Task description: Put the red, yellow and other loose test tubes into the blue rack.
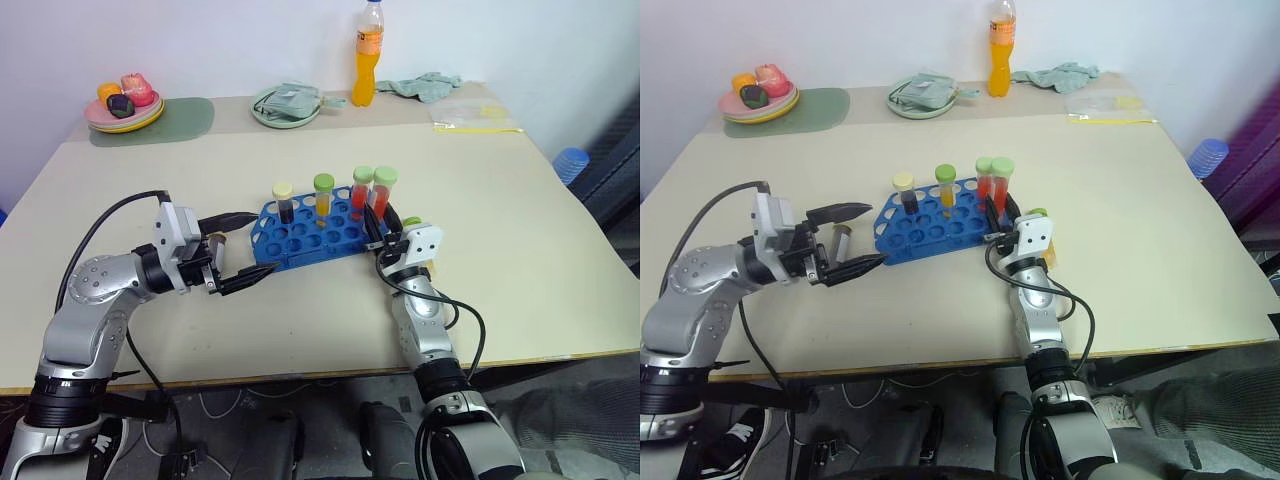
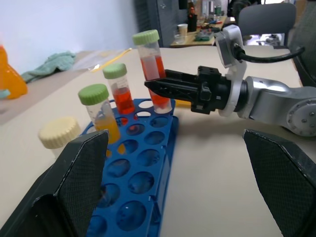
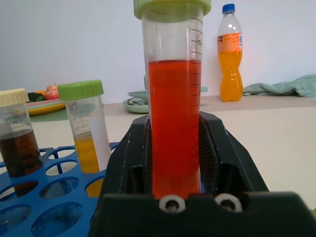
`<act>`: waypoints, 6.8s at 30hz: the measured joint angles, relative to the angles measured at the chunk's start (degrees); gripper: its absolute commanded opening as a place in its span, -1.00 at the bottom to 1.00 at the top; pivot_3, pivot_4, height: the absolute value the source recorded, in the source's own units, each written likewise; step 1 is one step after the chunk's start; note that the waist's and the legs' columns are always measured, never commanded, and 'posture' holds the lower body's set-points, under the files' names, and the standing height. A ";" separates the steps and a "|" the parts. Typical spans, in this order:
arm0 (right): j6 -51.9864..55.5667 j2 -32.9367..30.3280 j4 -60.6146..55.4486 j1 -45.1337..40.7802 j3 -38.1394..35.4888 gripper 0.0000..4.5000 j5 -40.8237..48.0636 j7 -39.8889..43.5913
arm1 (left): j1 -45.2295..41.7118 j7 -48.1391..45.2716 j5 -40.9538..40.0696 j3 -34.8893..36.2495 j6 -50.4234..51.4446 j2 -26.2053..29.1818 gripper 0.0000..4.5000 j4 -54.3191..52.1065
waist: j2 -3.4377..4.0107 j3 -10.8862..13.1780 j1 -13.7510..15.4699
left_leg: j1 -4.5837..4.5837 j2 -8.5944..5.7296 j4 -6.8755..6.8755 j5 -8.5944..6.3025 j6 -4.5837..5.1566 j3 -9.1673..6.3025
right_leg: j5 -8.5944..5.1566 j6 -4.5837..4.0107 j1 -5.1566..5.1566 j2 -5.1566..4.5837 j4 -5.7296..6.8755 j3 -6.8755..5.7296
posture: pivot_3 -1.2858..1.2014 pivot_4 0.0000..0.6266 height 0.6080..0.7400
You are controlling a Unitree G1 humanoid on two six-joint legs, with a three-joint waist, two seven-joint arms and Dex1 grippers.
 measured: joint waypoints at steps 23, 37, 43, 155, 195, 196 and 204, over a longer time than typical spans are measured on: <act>-5.89 -0.06 6.86 -1.70 1.07 -0.65 -6.71 -6.63 | 0.06 0.64 -0.01 0.17 0.25 -0.02 1.00 -0.71 | -0.46 -0.40 -0.02 | 1.18 0.01 -0.72 -0.10 0.18 -0.08 | -0.06 -0.09 0.94 0.03 -0.27 0.01 | 0.03 -0.52 1.00; 0.27 -2.28 -0.02 0.87 2.24 -0.65 -6.26 -3.46 | 0.53 1.10 -0.28 0.11 0.57 -0.24 1.00 -1.03 | -0.42 -0.38 0.11 | 1.31 0.02 -0.87 -0.11 0.18 -0.09 | -0.12 -0.19 0.96 0.03 -0.25 0.02 | 0.03 -0.52 1.00; 10.90 -2.51 -10.49 3.88 2.68 -0.65 -5.43 -2.87 | 0.69 1.14 -0.35 0.05 0.92 -0.92 1.00 -1.81 | -0.40 -0.37 0.28 | 1.14 0.03 -0.87 -0.10 0.16 -0.12 | -0.13 -0.20 0.82 0.03 -0.24 0.02 | 0.03 -0.52 1.00; 99.69 -38.57 -29.38 -12.70 -11.08 -0.64 19.41 9.59 | 8.56 0.41 -5.36 0.05 2.07 -4.89 1.00 -7.87 | -0.17 -0.20 1.86 | 0.50 0.13 -0.77 -0.31 0.52 0.02 | -0.07 -0.06 0.71 -0.03 -1.10 -0.17 | 0.03 -0.52 1.00; 14.07 -3.06 -13.03 5.09 1.86 -0.64 -3.55 0.84 | 3.63 -0.29 -3.58 0.02 2.22 -2.81 1.00 -2.90 | -0.08 -0.19 0.18 | 0.64 0.09 -0.85 0.00 -0.03 -0.02 | -0.14 -0.18 0.38 0.03 -0.33 -0.02 | 0.03 -0.52 1.00; 14.07 -3.14 -13.03 5.09 1.82 -0.64 -3.36 0.88 | 3.63 -0.23 -3.58 0.02 2.22 -2.81 1.00 -2.90 | -0.08 -0.19 0.18 | 0.64 0.09 -0.85 0.00 -0.02 -0.02 | -0.14 -0.18 0.38 0.03 -0.33 -0.02 | 0.03 -0.52 1.00; 13.95 -3.52 -13.36 5.67 1.53 -0.64 -3.05 1.12 | 3.60 -0.42 -3.58 0.02 2.22 -2.80 1.00 -2.88 | -0.08 -0.19 0.17 | 0.65 0.09 -0.85 0.00 -0.03 -0.02 | -0.14 -0.18 0.38 0.03 -0.33 -0.02 | 0.03 -0.52 1.00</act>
